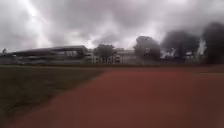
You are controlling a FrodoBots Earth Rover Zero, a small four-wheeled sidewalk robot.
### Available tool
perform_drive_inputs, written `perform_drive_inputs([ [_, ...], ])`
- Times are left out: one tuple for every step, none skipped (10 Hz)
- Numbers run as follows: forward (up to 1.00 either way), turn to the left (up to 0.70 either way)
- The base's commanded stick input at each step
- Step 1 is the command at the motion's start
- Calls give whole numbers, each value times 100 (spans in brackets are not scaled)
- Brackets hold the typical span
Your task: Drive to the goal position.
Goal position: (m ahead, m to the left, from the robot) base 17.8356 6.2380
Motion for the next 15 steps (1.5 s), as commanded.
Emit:
perform_drive_inputs([
  [70,0],
  [70,0],
  [70,0],
  [70,0],
  [70,0],
  [70,0],
  [70,0],
  [70,0],
  [70,0],
  [70,0],
  [70,0],
  [70,0],
  [70,0],
  [70,0],
  [70,0],
])
